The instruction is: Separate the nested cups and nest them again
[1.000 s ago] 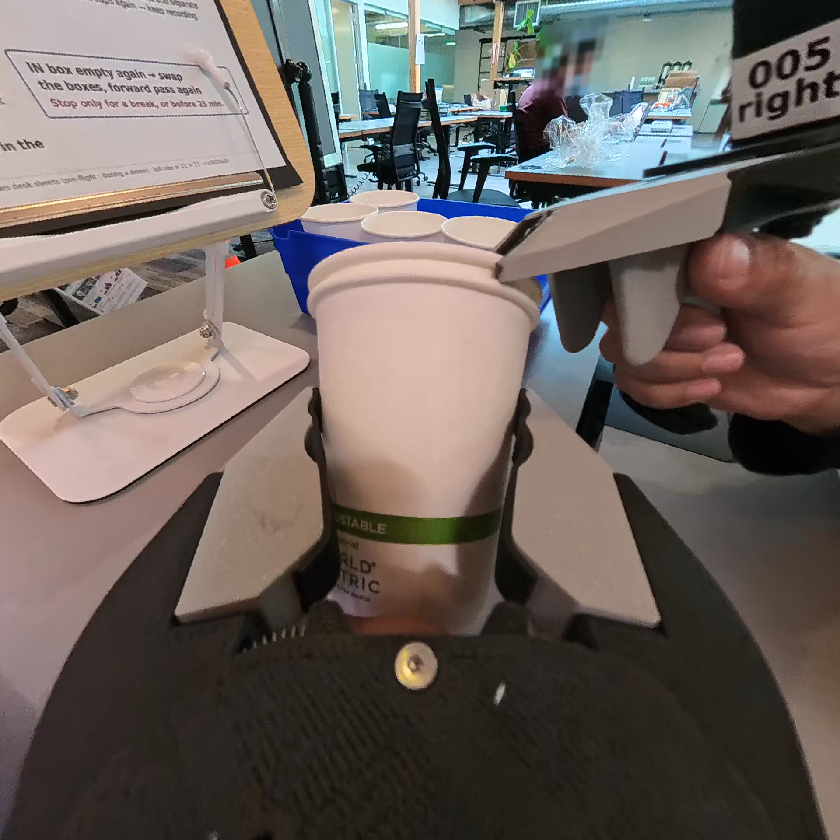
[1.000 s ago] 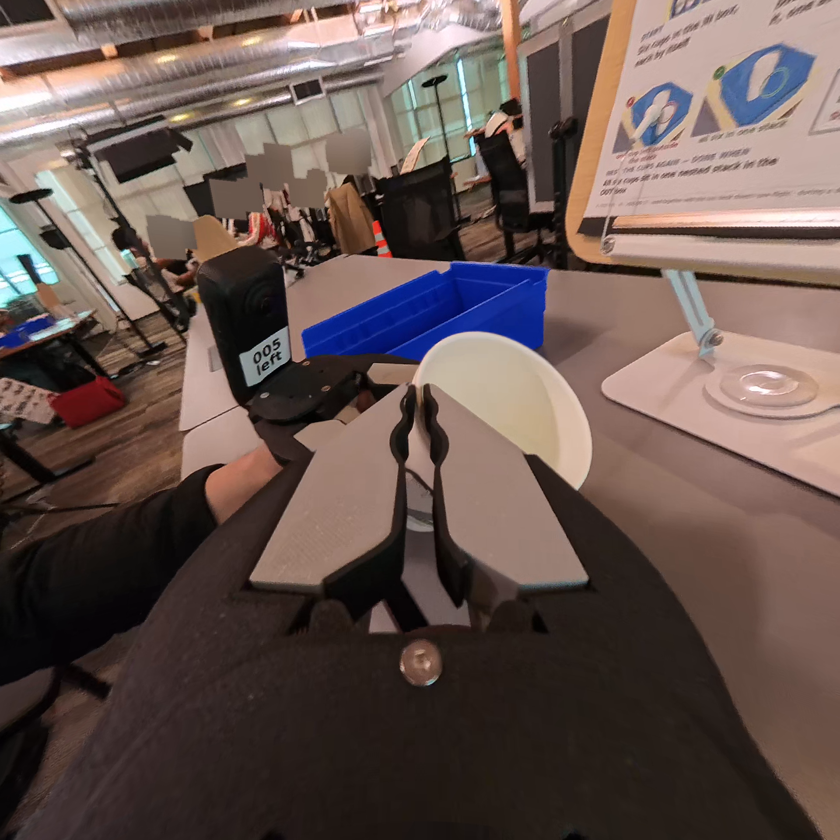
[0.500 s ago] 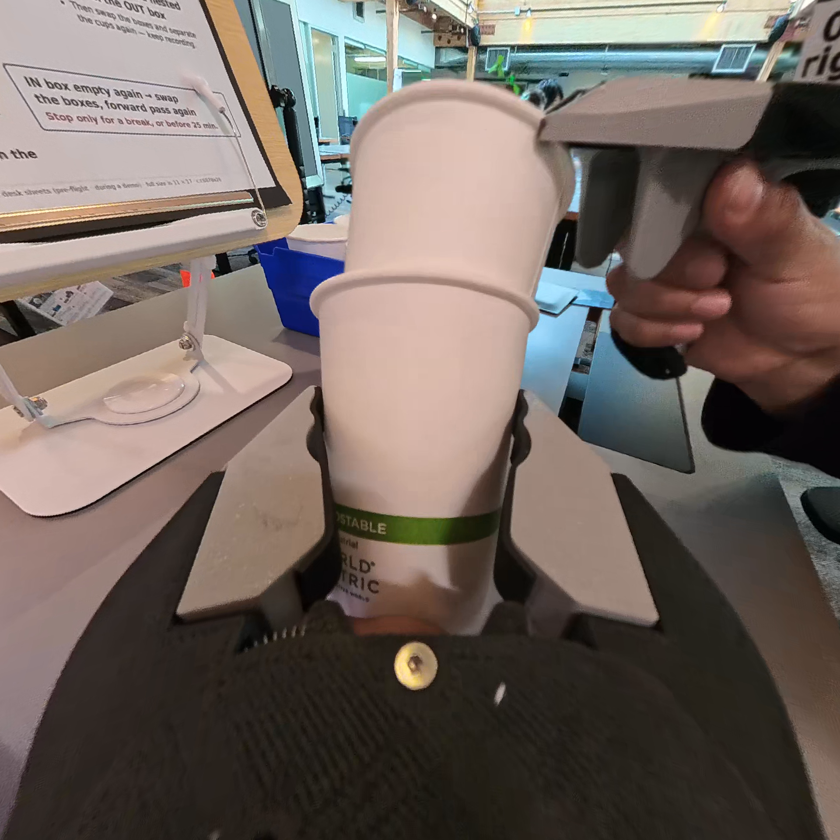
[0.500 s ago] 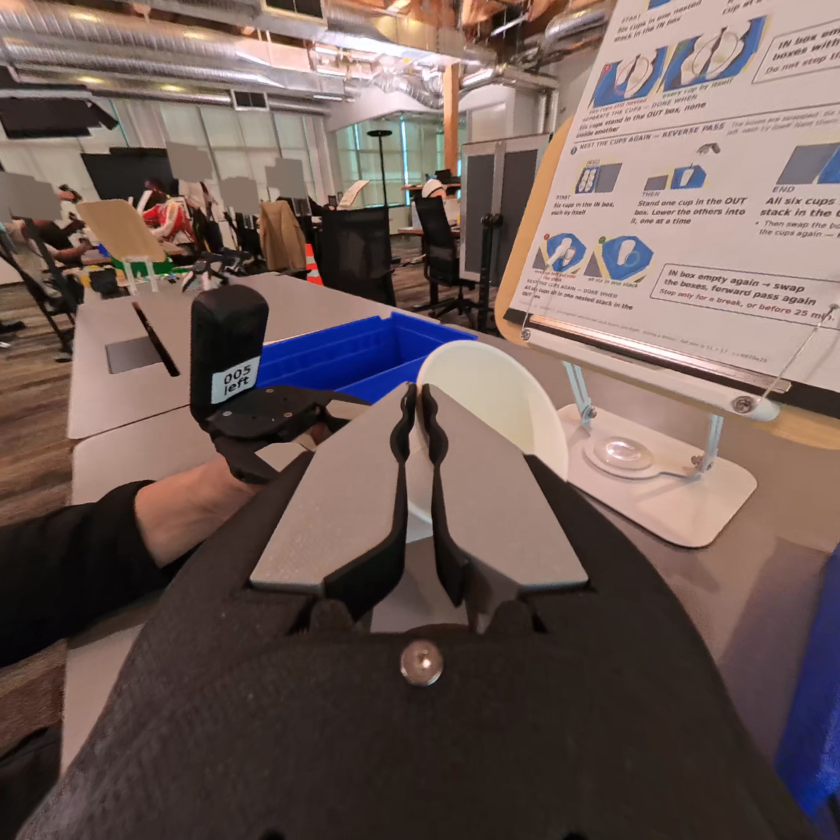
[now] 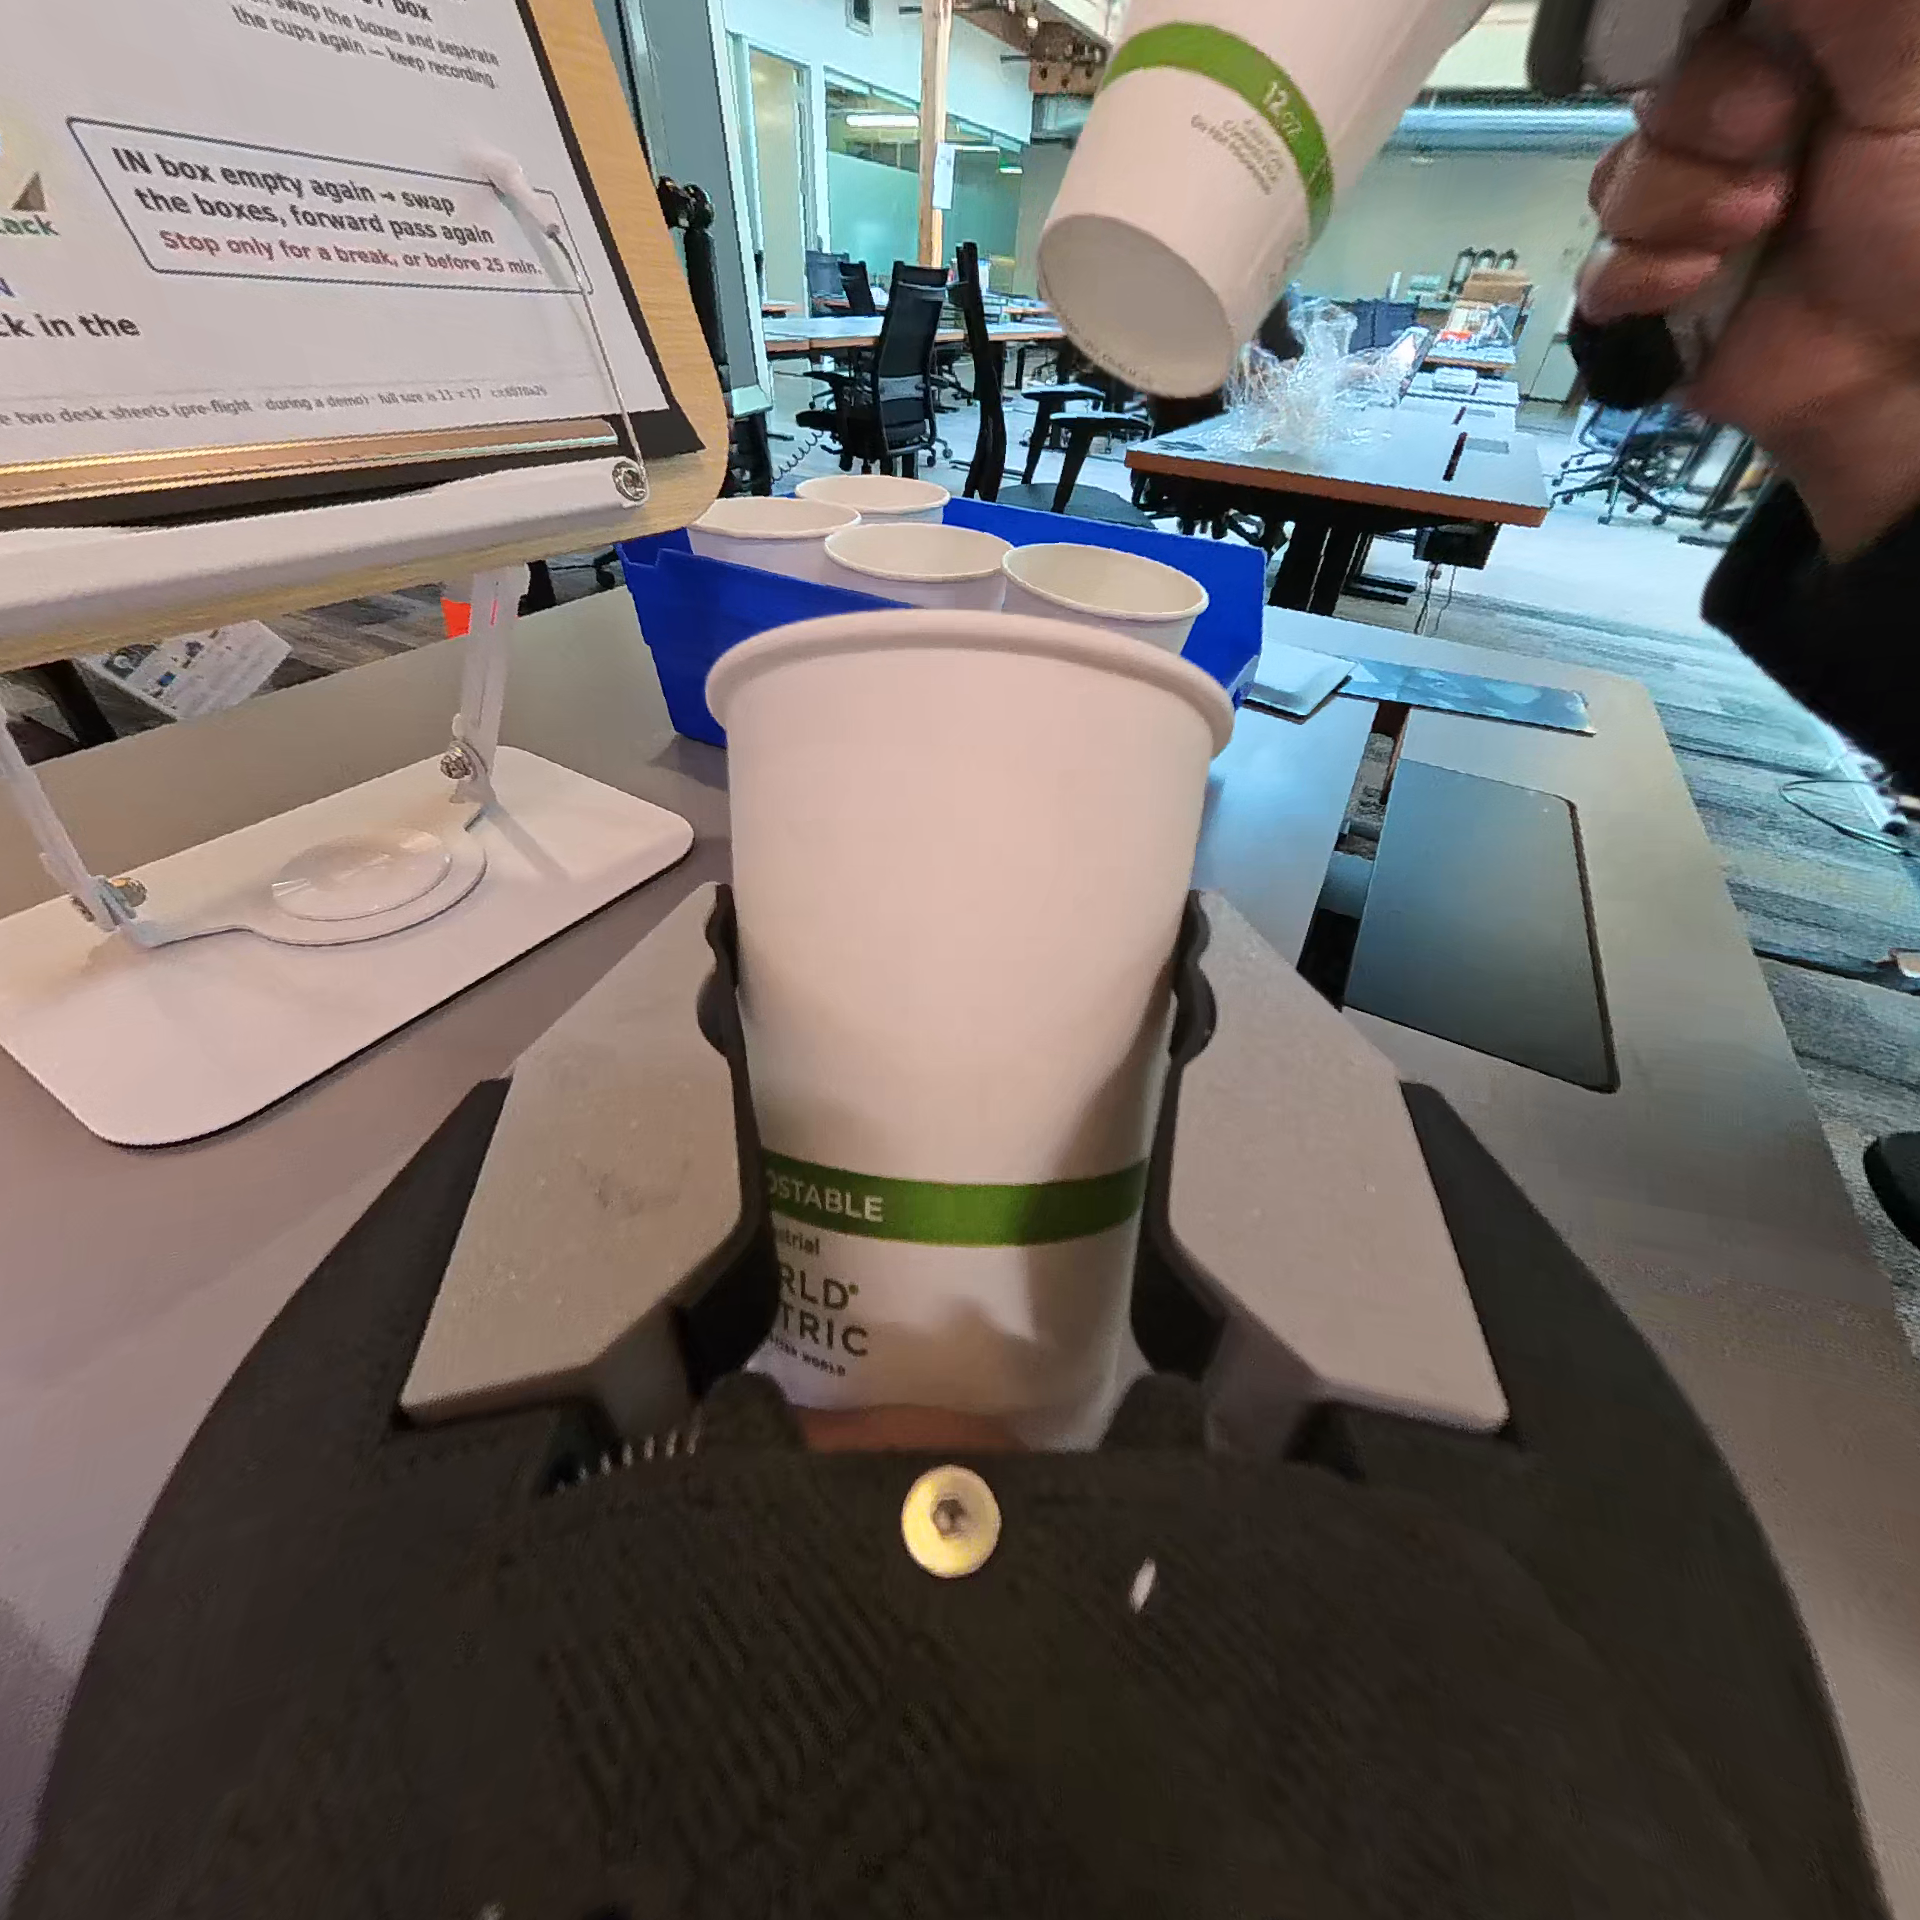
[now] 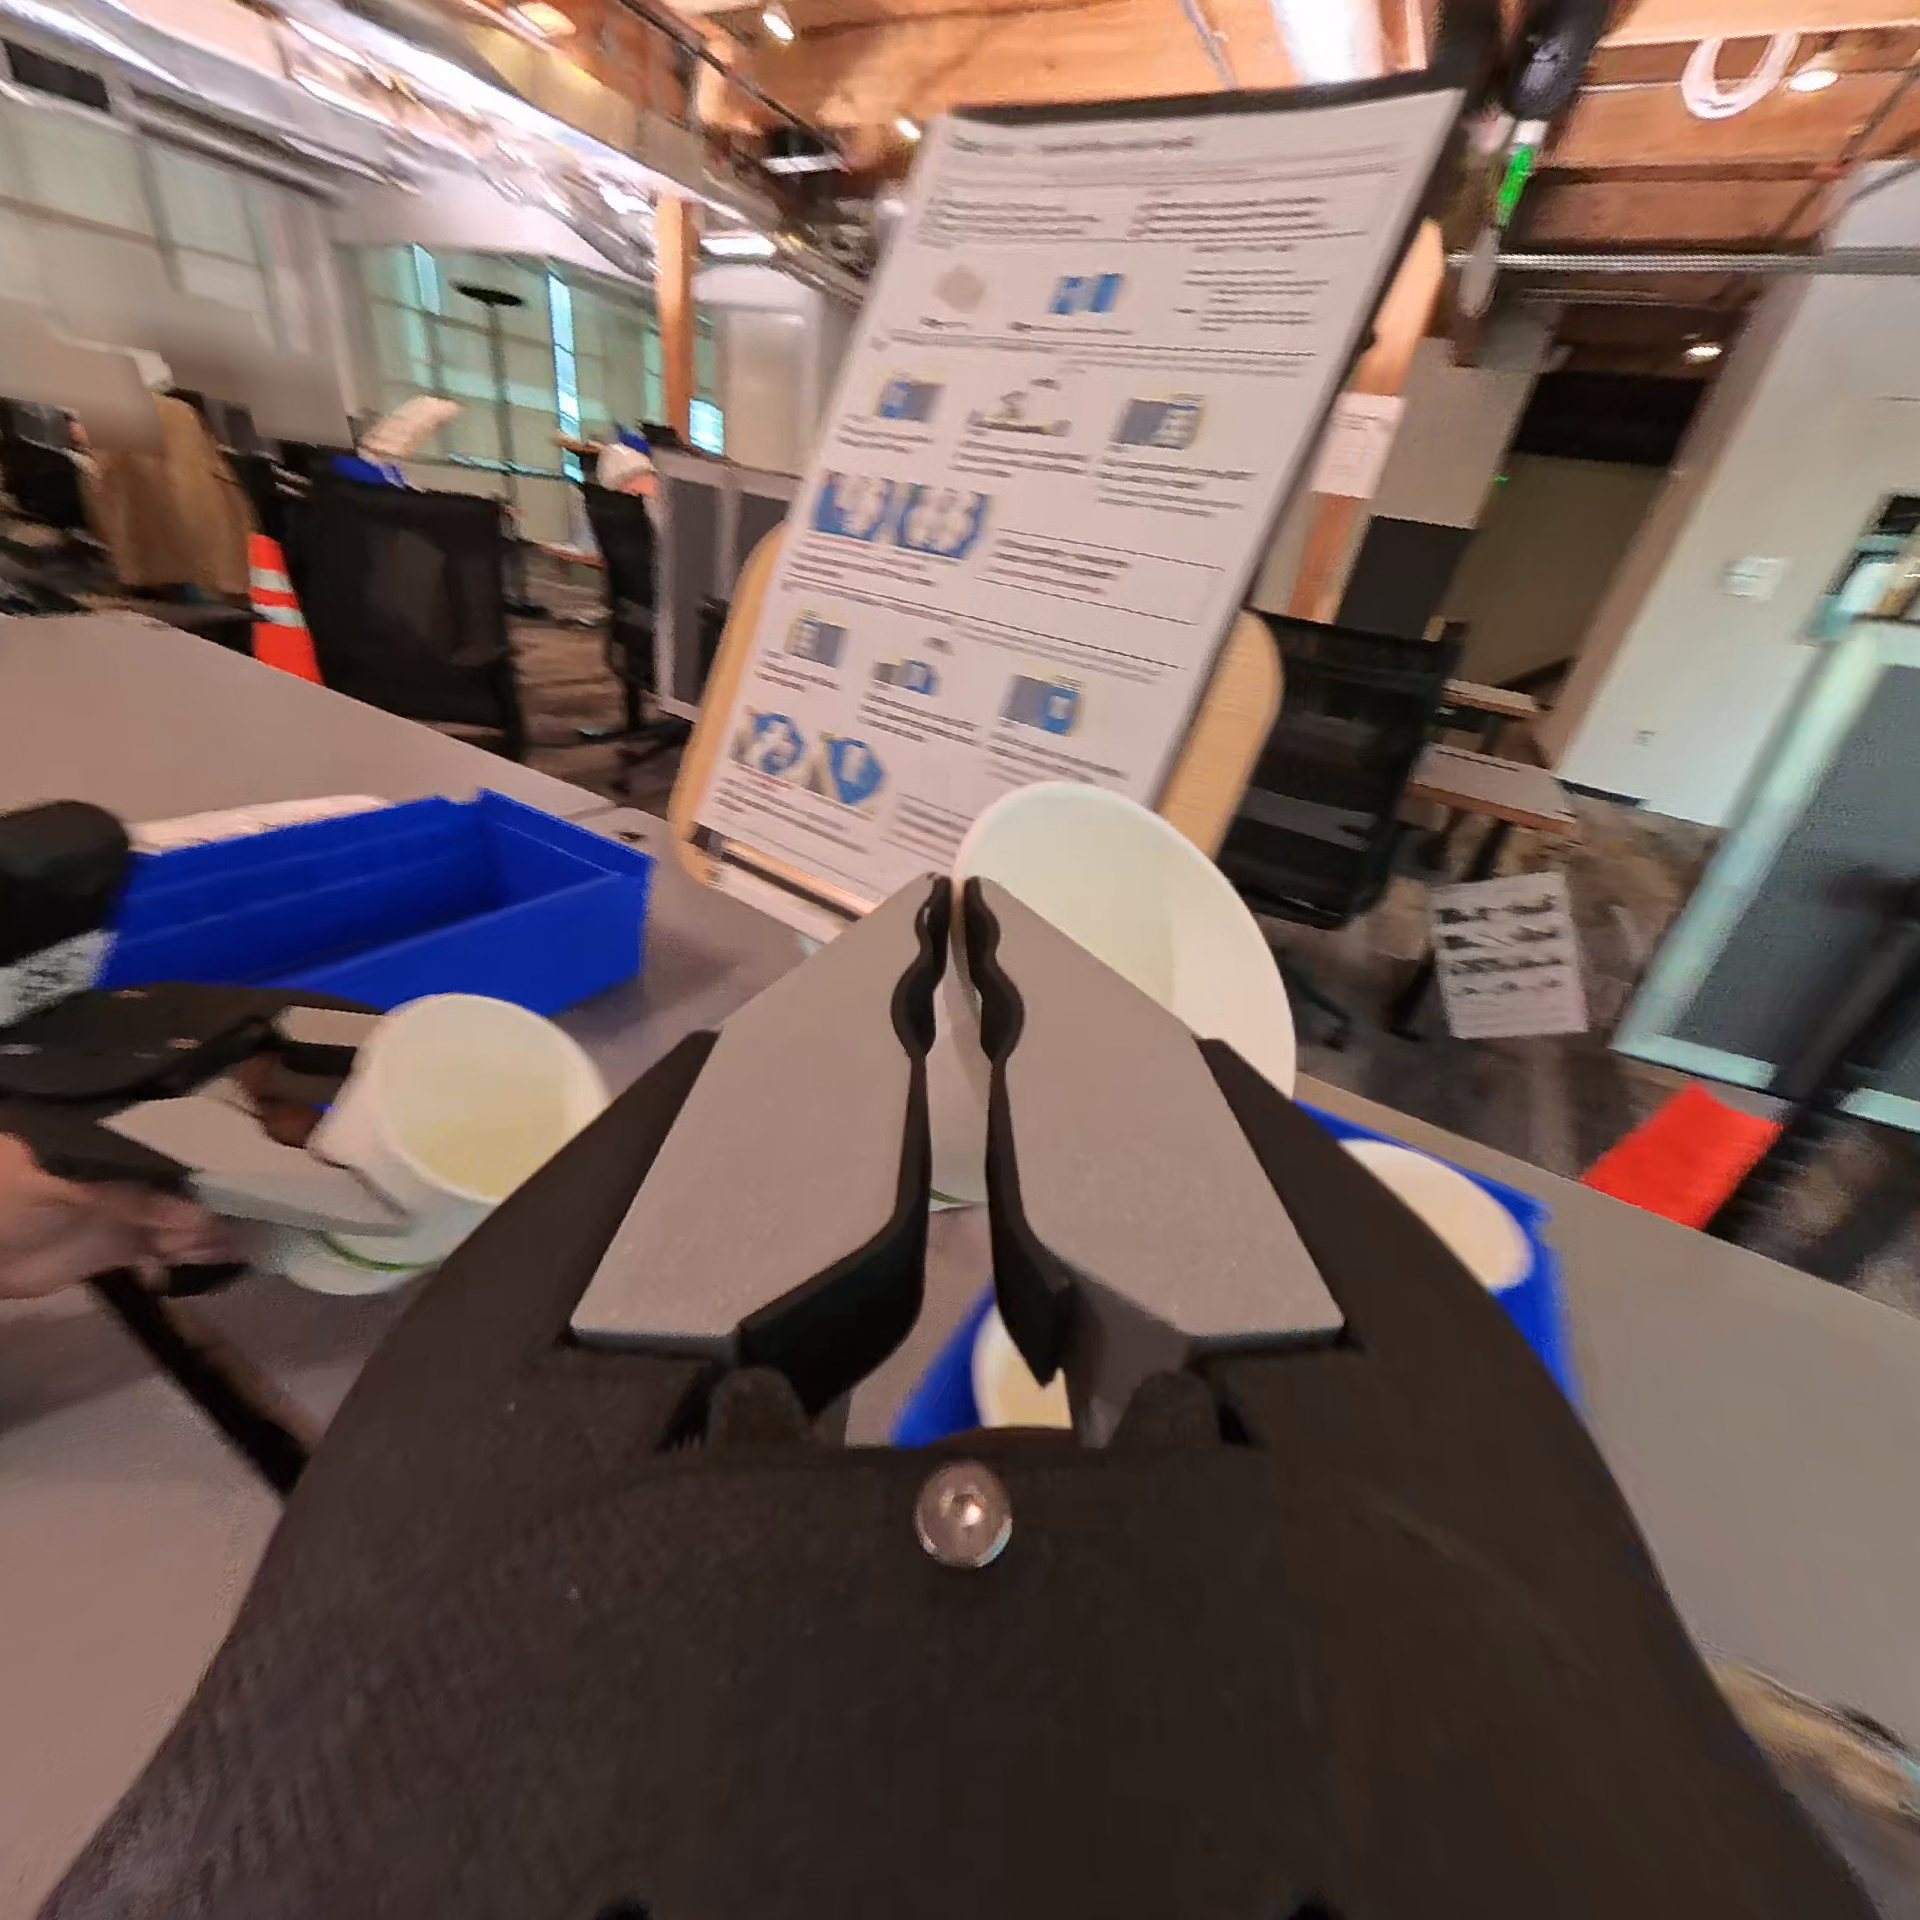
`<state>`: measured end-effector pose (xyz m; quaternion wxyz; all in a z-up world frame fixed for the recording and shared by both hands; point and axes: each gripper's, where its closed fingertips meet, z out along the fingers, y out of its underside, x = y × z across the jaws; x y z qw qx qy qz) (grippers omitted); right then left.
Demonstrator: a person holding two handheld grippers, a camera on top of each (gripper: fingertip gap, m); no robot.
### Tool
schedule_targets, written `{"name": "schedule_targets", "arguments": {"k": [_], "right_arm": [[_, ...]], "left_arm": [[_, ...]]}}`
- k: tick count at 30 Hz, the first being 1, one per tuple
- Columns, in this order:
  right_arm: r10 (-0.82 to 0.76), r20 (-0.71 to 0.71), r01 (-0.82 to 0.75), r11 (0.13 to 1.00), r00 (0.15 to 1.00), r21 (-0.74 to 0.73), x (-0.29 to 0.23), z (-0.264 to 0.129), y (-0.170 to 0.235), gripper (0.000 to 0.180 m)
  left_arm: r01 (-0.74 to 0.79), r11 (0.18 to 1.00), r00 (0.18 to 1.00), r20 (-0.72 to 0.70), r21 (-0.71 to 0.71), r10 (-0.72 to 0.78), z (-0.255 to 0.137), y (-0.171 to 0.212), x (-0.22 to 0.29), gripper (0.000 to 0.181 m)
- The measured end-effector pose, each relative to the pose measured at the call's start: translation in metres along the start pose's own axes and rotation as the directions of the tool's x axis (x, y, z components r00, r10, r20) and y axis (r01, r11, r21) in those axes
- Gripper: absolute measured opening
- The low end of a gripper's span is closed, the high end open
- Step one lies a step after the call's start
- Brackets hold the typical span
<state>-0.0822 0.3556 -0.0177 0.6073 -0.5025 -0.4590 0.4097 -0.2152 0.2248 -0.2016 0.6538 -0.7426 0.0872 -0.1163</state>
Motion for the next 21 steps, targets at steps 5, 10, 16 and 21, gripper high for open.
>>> {"name": "schedule_targets", "arguments": {"k": [5, 10, 16, 21], "right_arm": [[-0.226, -0.212, 0.186, 0.964, 0.951, -0.192, 0.082, -0.014, 0.037, 0.000], [-0.409, -0.188, 0.303, 0.855, 0.893, -0.422, 0.117, -0.002, 0.107, 0.000], [-0.465, -0.135, 0.354, 0.805, 0.875, -0.477, 0.132, 0.031, 0.155, 0.000], [-0.517, -0.048, 0.417, 0.739, 0.854, -0.529, 0.137, 0.054, 0.189, 0.000]], "left_arm": [[-0.012, 1.000, 1.000, 0.004, -0.015, 0.012, 0.002, 0.003, 0.001, 0.083], [-0.008, 1.000, 1.000, 0.009, -0.021, 0.008, 0.003, 0.005, -0.001, 0.083], [-0.015, 0.999, 1.000, 0.016, -0.037, 0.016, 0.004, 0.009, -0.003, 0.083], [-0.017, 0.999, 1.000, 0.011, -0.042, 0.018, 0.006, 0.010, -0.001, 0.083]]}}
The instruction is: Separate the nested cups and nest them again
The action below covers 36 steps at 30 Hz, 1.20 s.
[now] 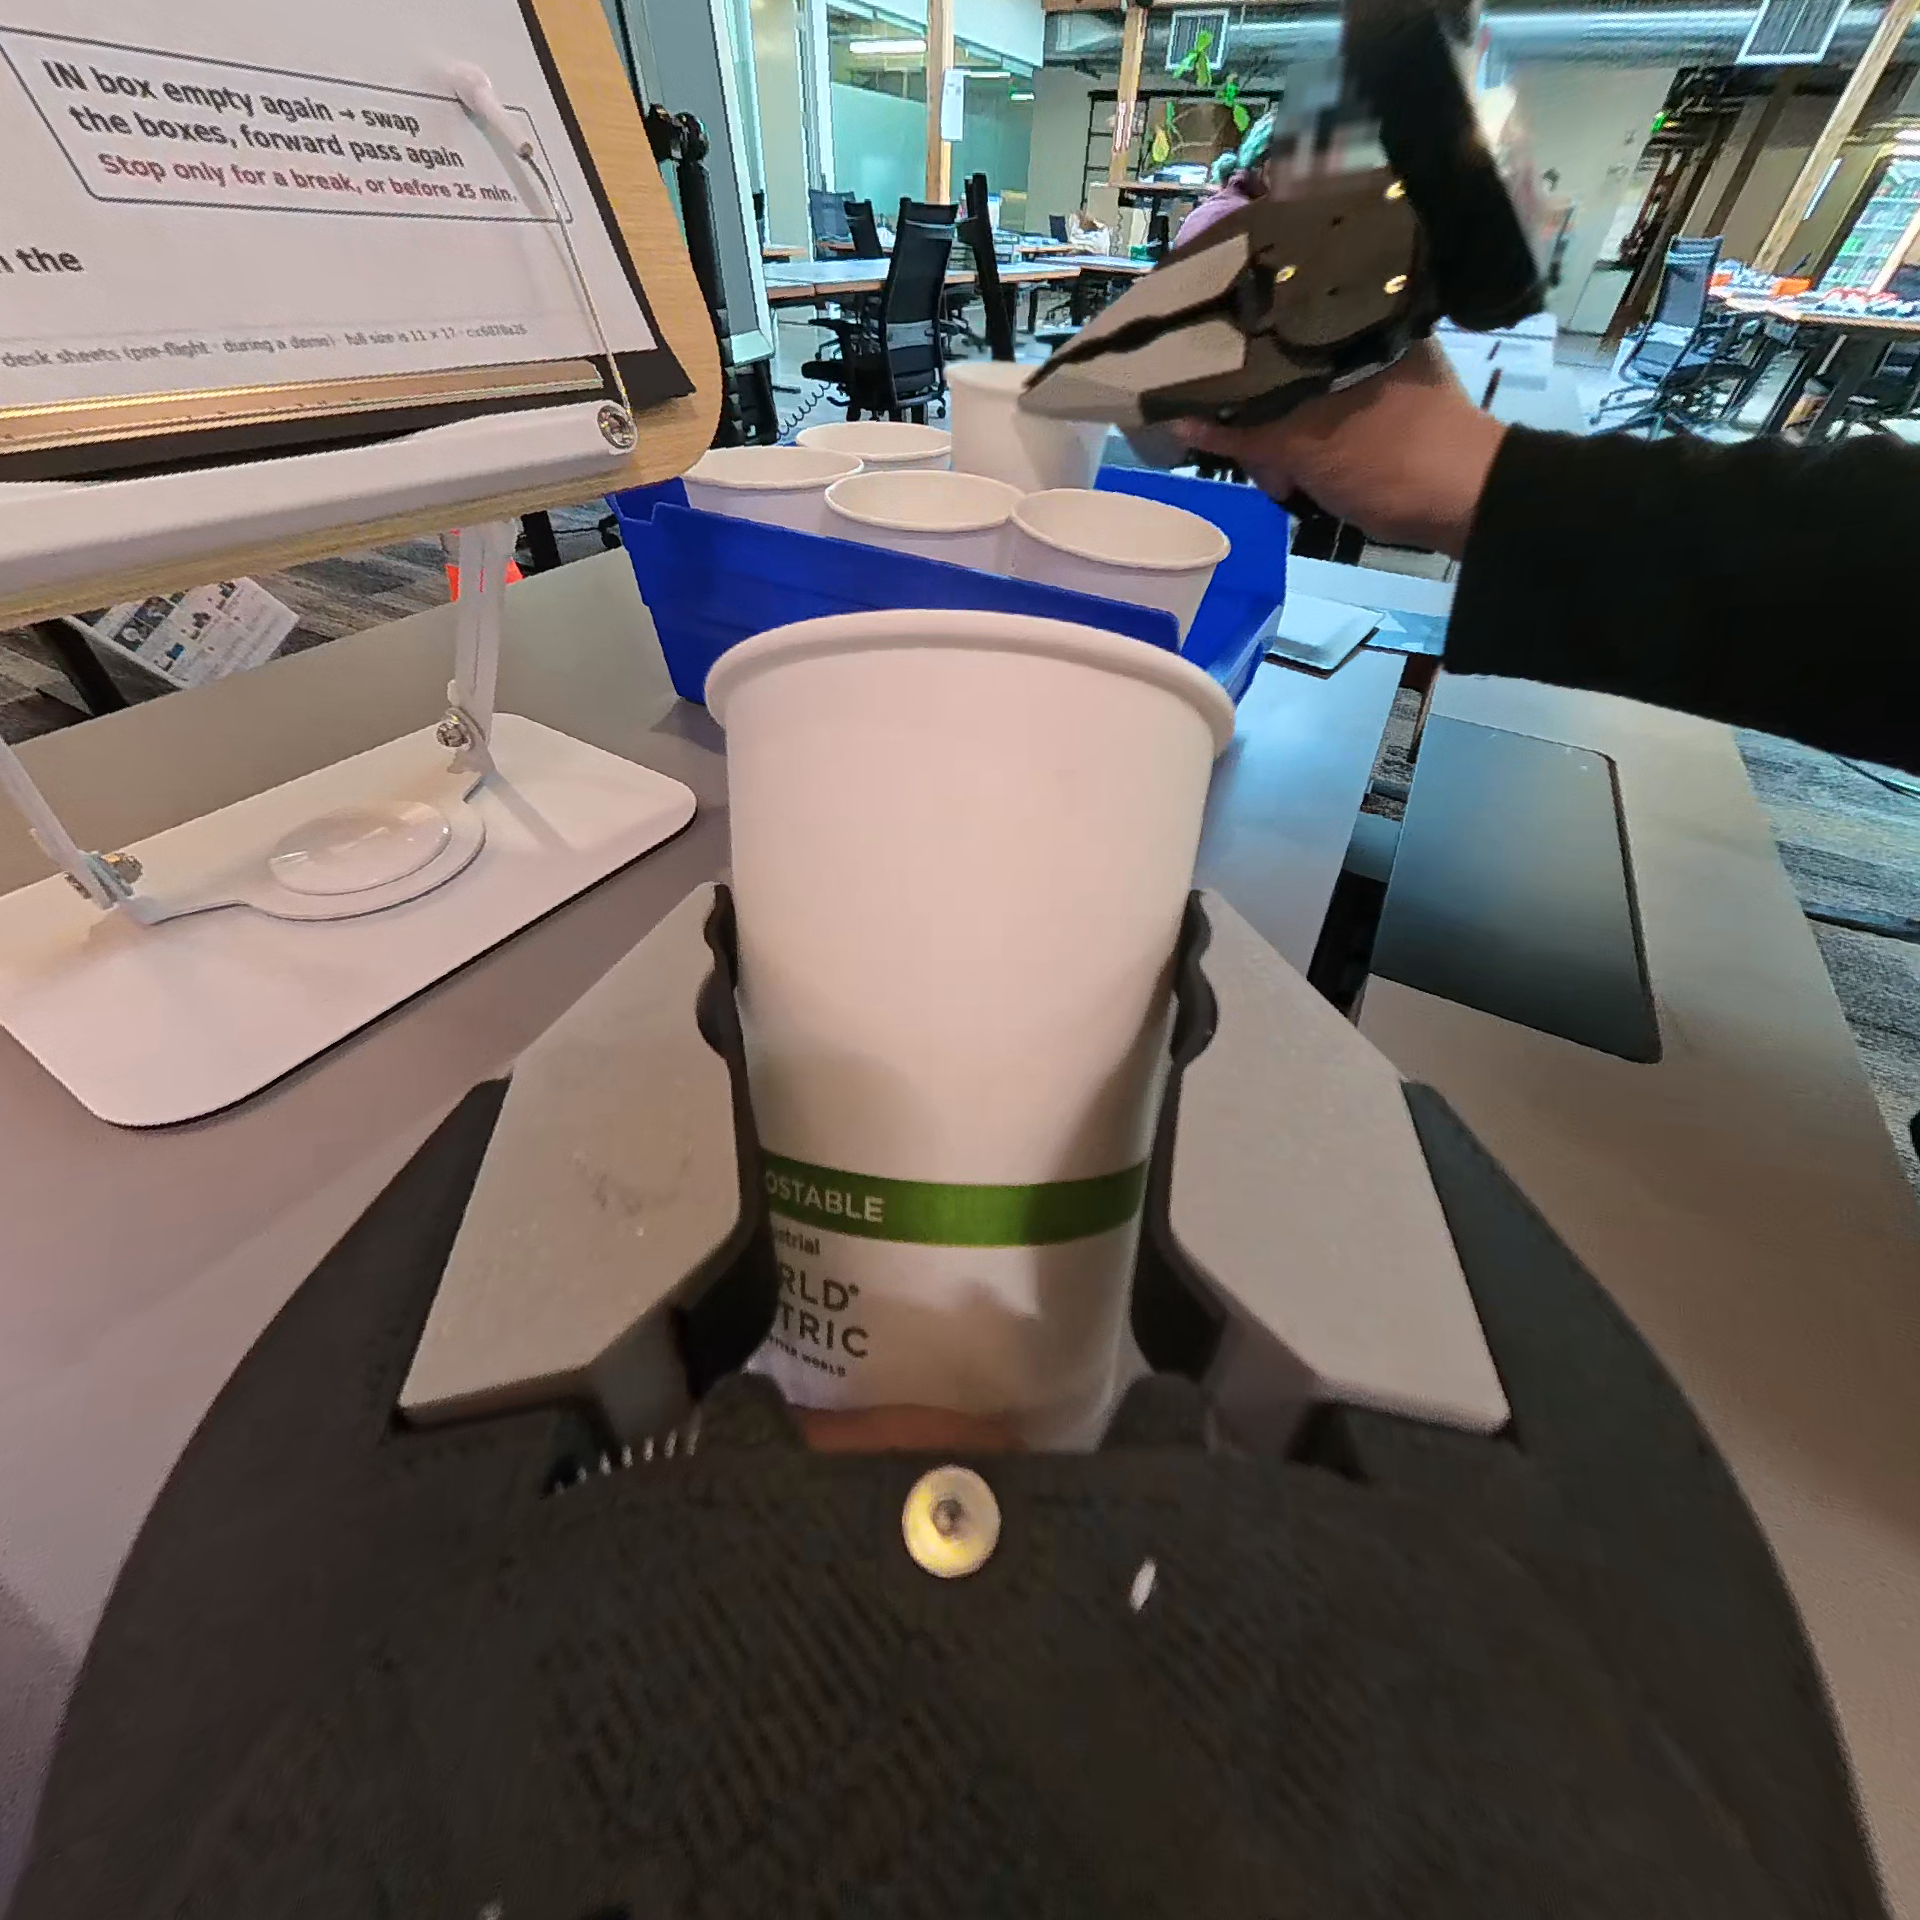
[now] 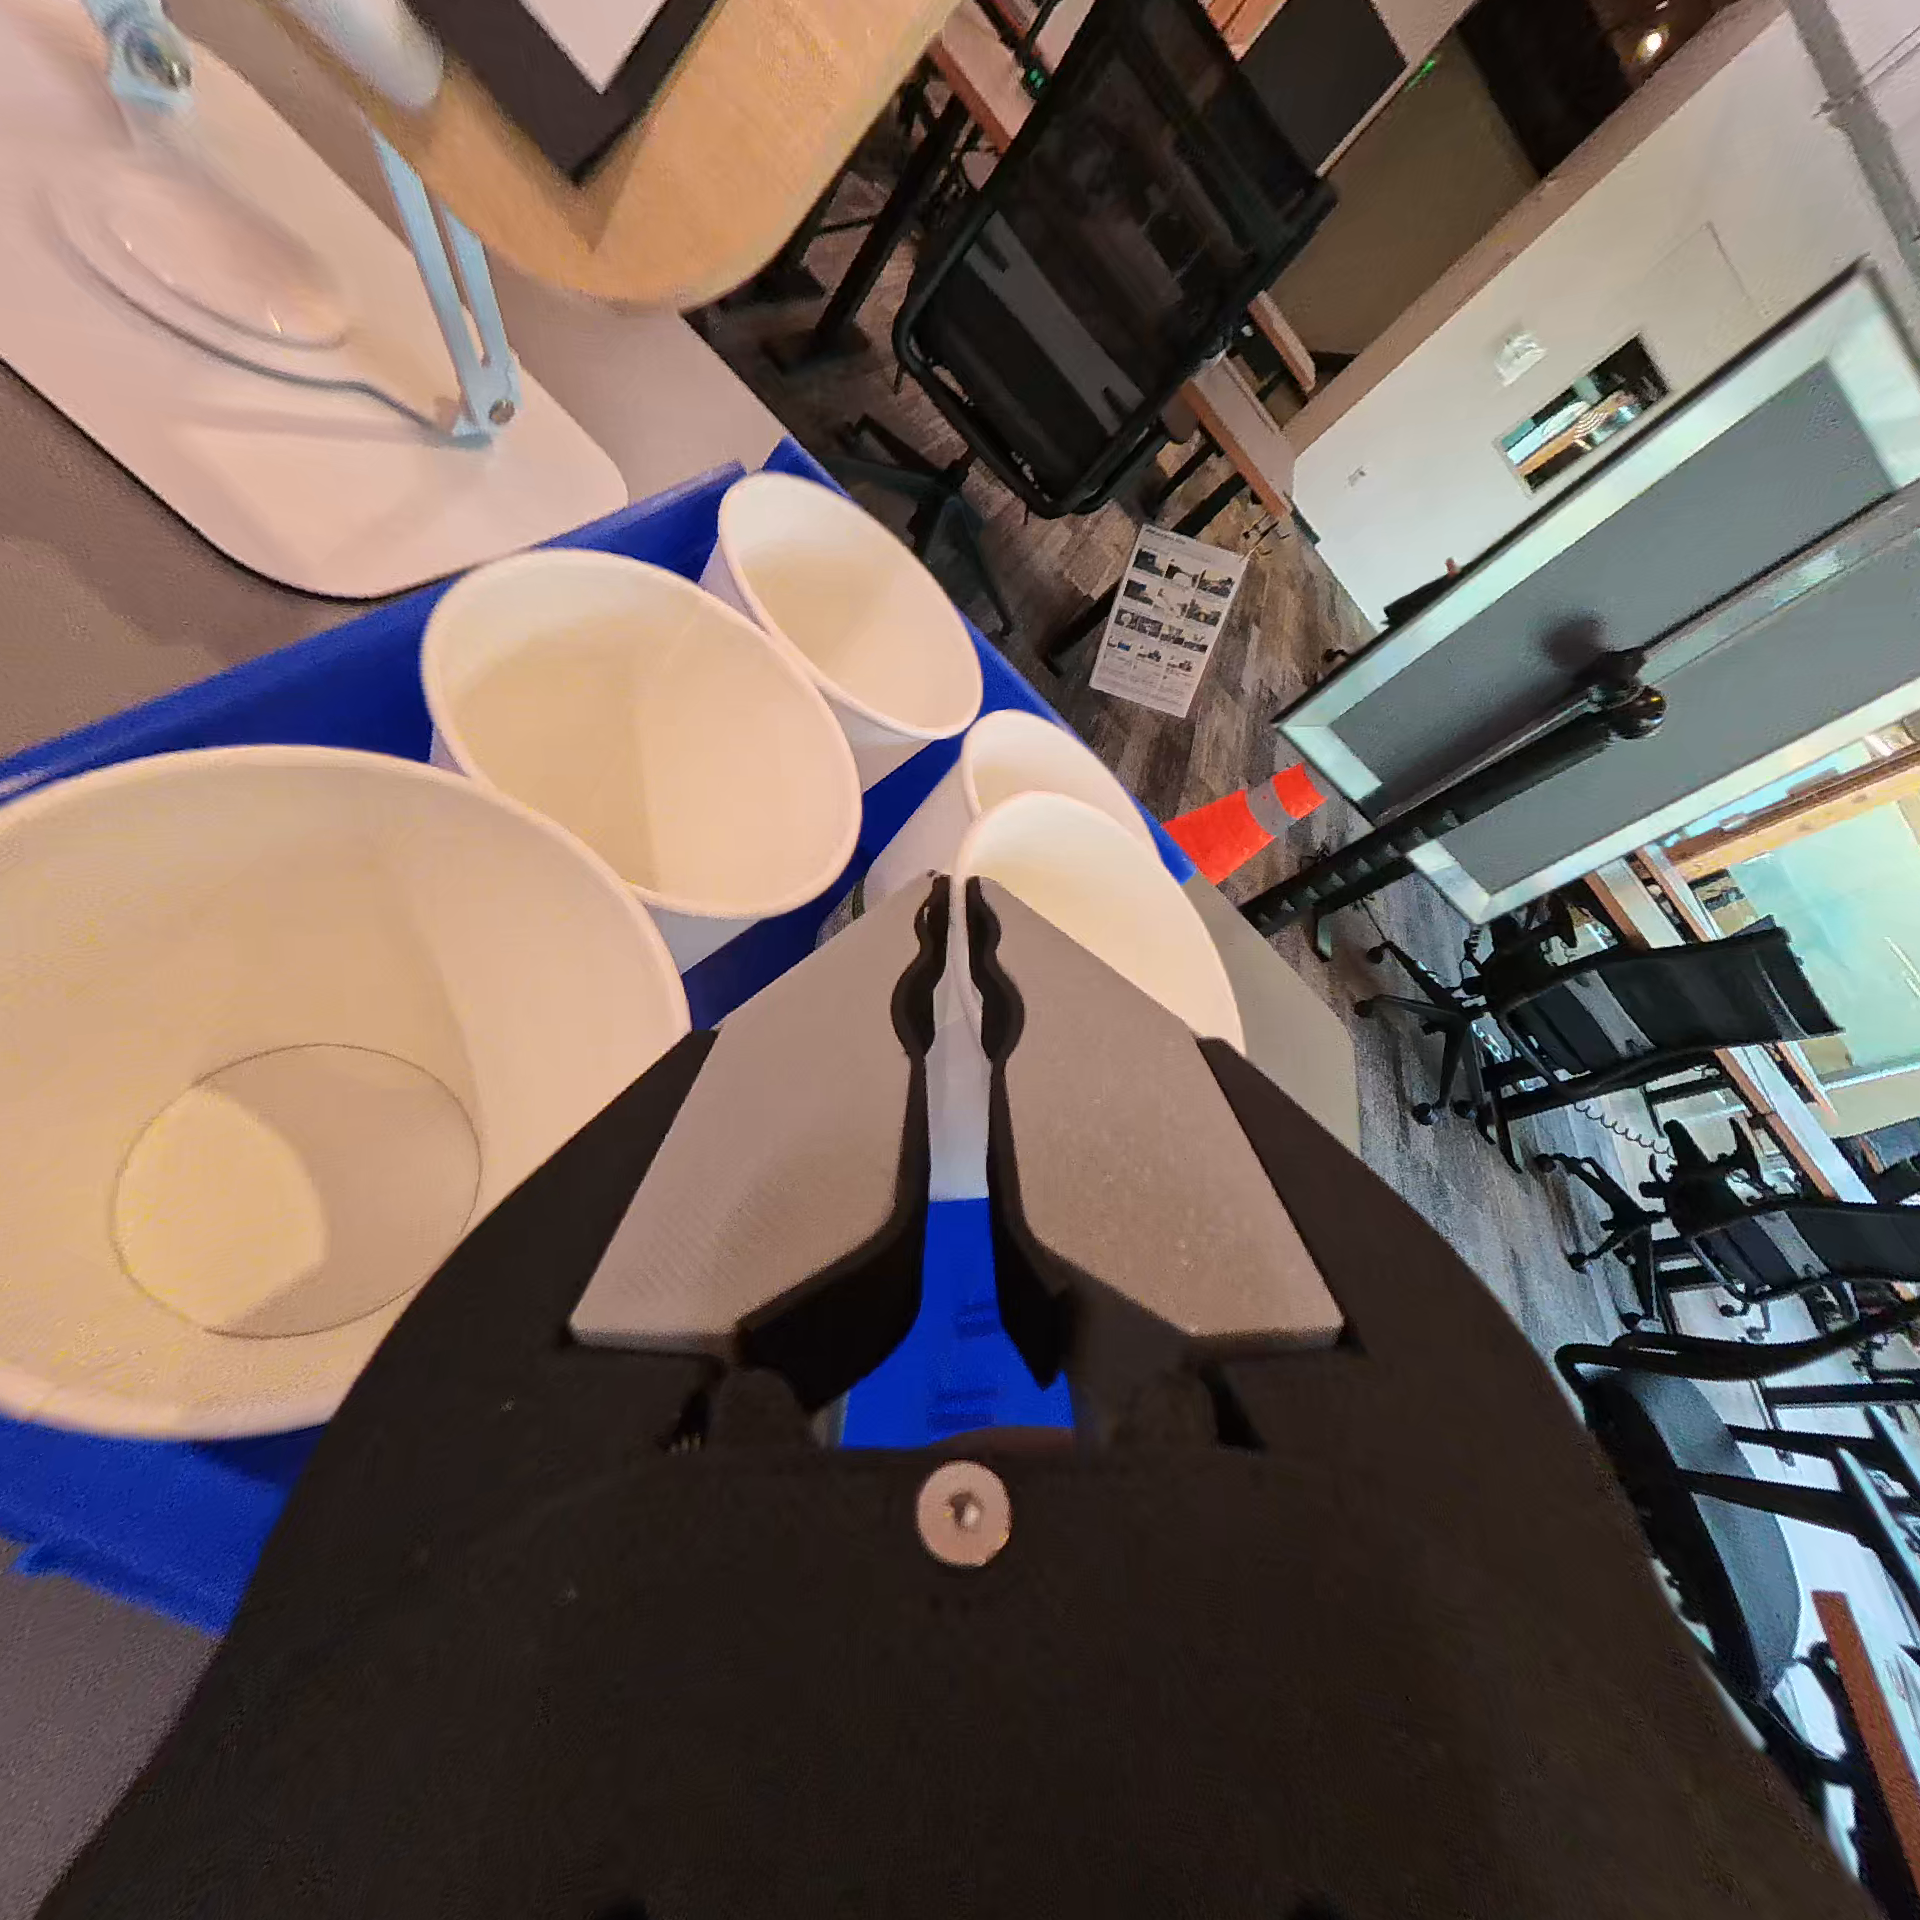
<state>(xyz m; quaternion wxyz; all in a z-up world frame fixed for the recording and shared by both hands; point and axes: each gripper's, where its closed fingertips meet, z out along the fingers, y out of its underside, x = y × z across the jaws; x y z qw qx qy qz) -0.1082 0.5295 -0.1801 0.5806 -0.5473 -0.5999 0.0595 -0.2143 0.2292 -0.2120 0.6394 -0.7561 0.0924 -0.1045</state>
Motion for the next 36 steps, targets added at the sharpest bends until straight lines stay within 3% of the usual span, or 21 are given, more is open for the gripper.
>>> {"name": "schedule_targets", "arguments": {"k": [8, 11, 19, 23, 27, 31, 36], "right_arm": [[0.083, 0.062, -0.083, 0.997, 0.995, -0.005, -0.008, 0.012, 0.014, 0.002], [0.133, 0.074, -0.137, 0.989, 0.988, 0.050, -0.003, 0.000, 0.001, 0.013], [0.253, 0.128, -0.270, 0.953, 0.959, 0.137, 0.006, -0.037, -0.045, 0.011], [0.355, 0.387, -0.434, 0.890, 0.851, 0.139, -0.044, -0.067, -0.097, 0.020], [0.277, 0.659, -0.456, 0.883, 0.699, 0.114, -0.136, -0.107, -0.155, 0.028], [0.149, 0.721, -0.357, 0.923, 0.677, 0.144, -0.207, -0.121, -0.184, 0.029], [0.180, 0.803, -0.332, 0.943, 0.567, 0.023, -0.258, -0.115, -0.186, 0.031]], "left_arm": [[0.003, 1.000, 1.000, 0.000, 0.001, -0.003, -0.001, 0.000, -0.001, 0.084], [0.004, 1.000, 1.000, -0.002, 0.000, -0.004, 0.000, 0.000, 0.000, 0.084], [0.006, 1.000, 1.000, 0.001, -0.008, -0.006, 0.001, 0.003, -0.002, 0.084], [-0.003, 1.000, 1.000, 0.000, 0.005, 0.003, 0.001, 0.000, 0.000, 0.084], [-0.030, 0.999, 1.000, 0.001, -0.020, 0.030, 0.004, 0.005, 0.003, 0.084], [-0.048, 0.998, 0.999, -0.005, -0.033, 0.048, 0.006, 0.008, 0.006, 0.084], [-0.056, 0.998, 0.998, 0.010, -0.027, 0.056, 0.004, 0.005, 0.004, 0.083]]}}
